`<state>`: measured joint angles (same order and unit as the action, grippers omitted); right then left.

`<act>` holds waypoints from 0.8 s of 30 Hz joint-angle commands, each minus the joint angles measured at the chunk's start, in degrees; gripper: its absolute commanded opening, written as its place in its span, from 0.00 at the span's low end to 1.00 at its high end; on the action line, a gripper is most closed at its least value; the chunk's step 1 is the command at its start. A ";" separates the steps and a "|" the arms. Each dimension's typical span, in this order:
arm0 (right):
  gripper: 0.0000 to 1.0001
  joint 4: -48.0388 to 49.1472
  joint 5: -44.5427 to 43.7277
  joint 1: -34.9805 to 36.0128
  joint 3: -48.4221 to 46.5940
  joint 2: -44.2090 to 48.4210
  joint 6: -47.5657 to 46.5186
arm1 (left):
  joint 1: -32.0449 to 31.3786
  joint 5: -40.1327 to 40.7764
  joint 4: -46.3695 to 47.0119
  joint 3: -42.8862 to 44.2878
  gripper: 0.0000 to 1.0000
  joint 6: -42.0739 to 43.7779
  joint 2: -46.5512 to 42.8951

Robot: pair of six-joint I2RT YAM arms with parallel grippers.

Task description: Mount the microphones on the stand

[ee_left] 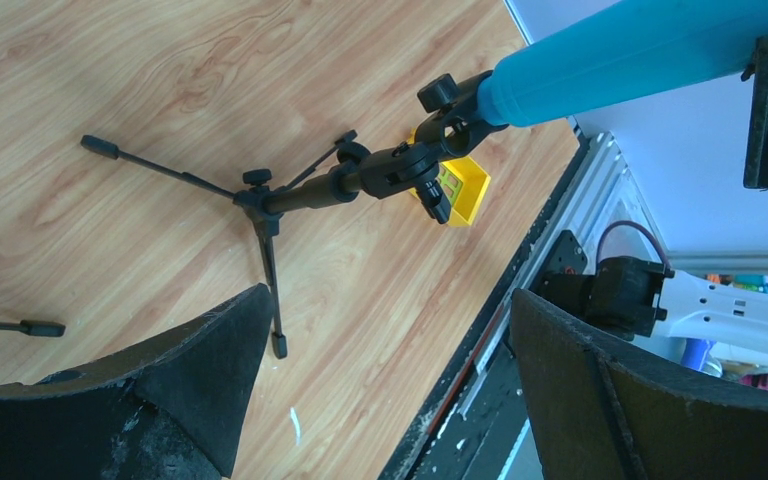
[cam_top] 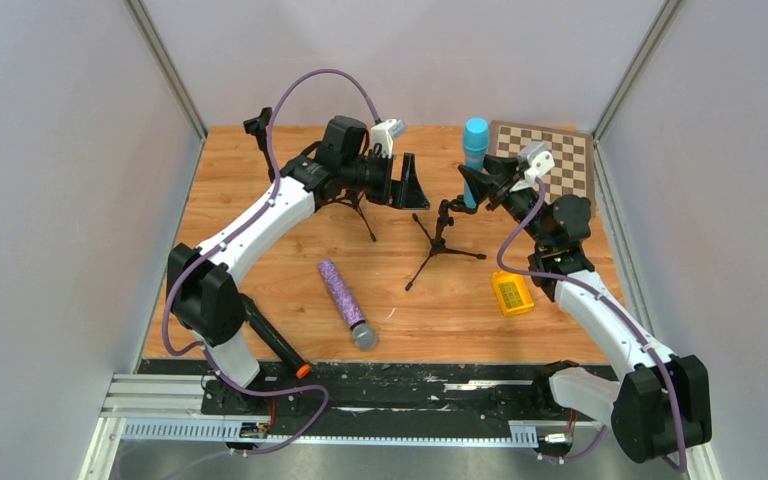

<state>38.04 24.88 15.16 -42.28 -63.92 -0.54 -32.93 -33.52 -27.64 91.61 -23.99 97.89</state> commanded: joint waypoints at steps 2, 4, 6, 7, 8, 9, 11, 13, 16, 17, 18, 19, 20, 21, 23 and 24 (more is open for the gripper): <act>0.00 1.09 -1.38 0.16 1.93 1.22 -1.68 | 0.16 0.07 0.33 1.95 0.96 0.76 -0.08; 0.00 1.42 -1.71 0.09 2.54 1.23 -1.37 | 0.22 0.16 0.35 1.94 0.96 0.77 -0.07; 0.00 1.68 -2.01 0.17 3.17 1.31 -1.13 | 0.23 0.18 0.40 1.91 0.96 0.83 -0.06; 0.00 1.72 -2.10 0.14 3.39 1.40 -1.09 | 0.23 0.22 0.40 1.95 0.96 0.81 0.00; 0.00 1.81 -2.24 0.10 3.69 1.43 -0.95 | 0.23 0.21 0.33 1.91 0.96 0.79 0.08; 0.00 1.96 -2.29 0.10 3.96 1.46 -0.82 | 0.23 0.23 0.32 1.91 0.96 0.74 0.10; 0.00 2.28 -2.38 0.09 4.45 1.52 -0.77 | 0.21 0.13 0.38 1.90 0.96 0.70 0.11; 0.00 2.53 -2.16 0.09 4.90 1.57 -0.69 | 0.21 0.24 0.38 1.90 0.96 0.70 0.13; 0.00 3.02 -2.03 0.13 5.72 1.58 -0.57 | 0.24 0.21 0.40 1.92 0.96 0.70 0.11; 0.00 3.08 -1.97 0.14 5.94 1.55 -0.67 | 0.28 0.21 0.40 1.91 0.96 0.70 0.11; 0.00 3.08 -1.89 0.16 6.16 1.52 -0.70 | 0.30 0.32 0.37 1.91 0.96 0.70 0.07; 0.00 3.13 -1.86 0.15 6.36 1.45 -0.66 | 0.29 0.31 0.34 1.90 0.96 0.70 0.09; 0.00 3.17 -1.71 0.16 6.56 1.41 -0.69 | 0.26 0.34 0.31 1.90 0.96 0.70 0.06; 0.00 3.18 -1.75 0.11 6.71 1.30 -0.57 | 0.31 0.32 0.31 1.90 0.96 0.70 0.09; 0.00 3.38 -1.79 0.18 6.99 1.08 -0.23 | 0.27 0.41 0.33 1.90 0.96 0.76 0.03; 0.00 3.50 -2.04 0.14 7.03 0.97 0.06 | 0.25 0.48 0.27 1.90 0.96 0.78 0.03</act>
<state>44.21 22.98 15.25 -37.23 -62.37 -0.45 -32.86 -32.93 -27.66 91.61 -23.92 97.95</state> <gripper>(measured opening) 0.364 0.963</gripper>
